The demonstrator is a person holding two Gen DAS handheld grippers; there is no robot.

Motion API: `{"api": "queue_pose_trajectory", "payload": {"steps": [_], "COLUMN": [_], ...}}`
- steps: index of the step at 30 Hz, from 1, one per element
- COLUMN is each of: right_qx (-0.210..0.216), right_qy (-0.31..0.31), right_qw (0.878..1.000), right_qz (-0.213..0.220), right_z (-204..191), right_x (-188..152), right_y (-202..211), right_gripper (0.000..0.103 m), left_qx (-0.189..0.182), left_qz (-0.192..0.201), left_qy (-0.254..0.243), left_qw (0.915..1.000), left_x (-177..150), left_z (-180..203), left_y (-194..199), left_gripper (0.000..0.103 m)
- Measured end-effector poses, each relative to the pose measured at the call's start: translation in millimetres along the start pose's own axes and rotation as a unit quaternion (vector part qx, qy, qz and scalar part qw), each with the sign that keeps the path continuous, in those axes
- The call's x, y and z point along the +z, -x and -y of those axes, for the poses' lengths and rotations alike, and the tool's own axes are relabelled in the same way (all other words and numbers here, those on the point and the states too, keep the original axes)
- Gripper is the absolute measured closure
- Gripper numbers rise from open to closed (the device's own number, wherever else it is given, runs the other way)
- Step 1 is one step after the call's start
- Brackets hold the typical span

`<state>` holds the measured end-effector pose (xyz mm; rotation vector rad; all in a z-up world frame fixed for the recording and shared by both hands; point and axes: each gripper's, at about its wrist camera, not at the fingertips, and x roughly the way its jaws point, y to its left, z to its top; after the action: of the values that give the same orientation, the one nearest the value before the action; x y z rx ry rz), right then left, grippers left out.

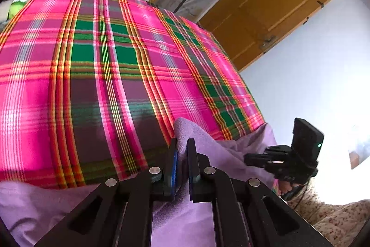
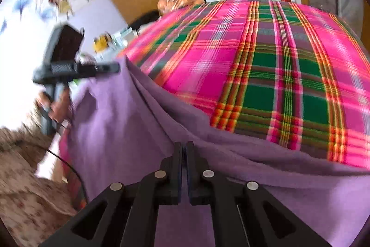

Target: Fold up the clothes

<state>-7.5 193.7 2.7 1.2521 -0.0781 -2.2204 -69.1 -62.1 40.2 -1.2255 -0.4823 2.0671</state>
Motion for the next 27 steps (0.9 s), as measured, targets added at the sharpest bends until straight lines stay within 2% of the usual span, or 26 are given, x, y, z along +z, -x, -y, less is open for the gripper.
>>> {"api": "queue_pose_trajectory", "payload": {"steps": [2,5,7,9,12,15,19,21,23,27], "right_qx": [0.011,0.022,-0.003,-0.033,-0.065,-0.06,-0.032,-0.051,-0.062,-0.099], "right_qy": [0.004,-0.015,-0.019,-0.015,0.001,0.029,0.078,0.092,0.101,0.119], "right_qw": [1.0,0.998,0.998,0.999,0.998,0.996,0.993,0.99,0.988,0.983], "right_qz": [0.013,0.058,0.065,0.039,-0.014,-0.054,-0.08,-0.095,-0.101,-0.094], "right_z": [3.5,18.8,27.0,34.7,42.9,43.3,29.0,24.6,21.9,19.5], "right_x": [7.4,20.6,30.2,35.8,37.3,32.2,24.5,20.9,19.0,17.4], "right_y": [9.1,26.8,28.0,16.5,-4.7,-14.4,-12.4,-13.5,-13.4,-14.3], "right_gripper": [0.099,0.095,0.089,0.083,0.08,0.079,0.078,0.073,0.072,0.064], "left_qx": [-0.003,-0.006,-0.005,-0.008,-0.016,-0.022,-0.023,-0.02,-0.02,-0.021], "left_qz": [0.006,0.009,0.011,0.015,0.024,0.033,0.035,0.036,0.039,0.046], "left_qy": [0.003,0.01,0.008,0.004,-0.002,-0.014,-0.019,-0.021,-0.023,-0.014], "left_qw": [1.0,0.9999,0.9999,0.9998,0.9996,0.9991,0.9989,0.9989,0.9988,0.9986], "left_x": [-2.4,-4.3,-5.9,-7.1,-10.1,-14.4,-19.2,-20.3,-19.4,-18.1], "left_z": [-1.8,-3.7,-2.5,-0.7,2.3,6.2,8.0,9.5,9.6,5.3], "left_y": [3.4,6.0,7.4,9.7,15.8,22.4,24.8,24.9,24.9,28.3], "left_gripper": [0.096,0.096,0.096,0.096,0.096,0.096,0.096,0.096,0.096,0.096]}}
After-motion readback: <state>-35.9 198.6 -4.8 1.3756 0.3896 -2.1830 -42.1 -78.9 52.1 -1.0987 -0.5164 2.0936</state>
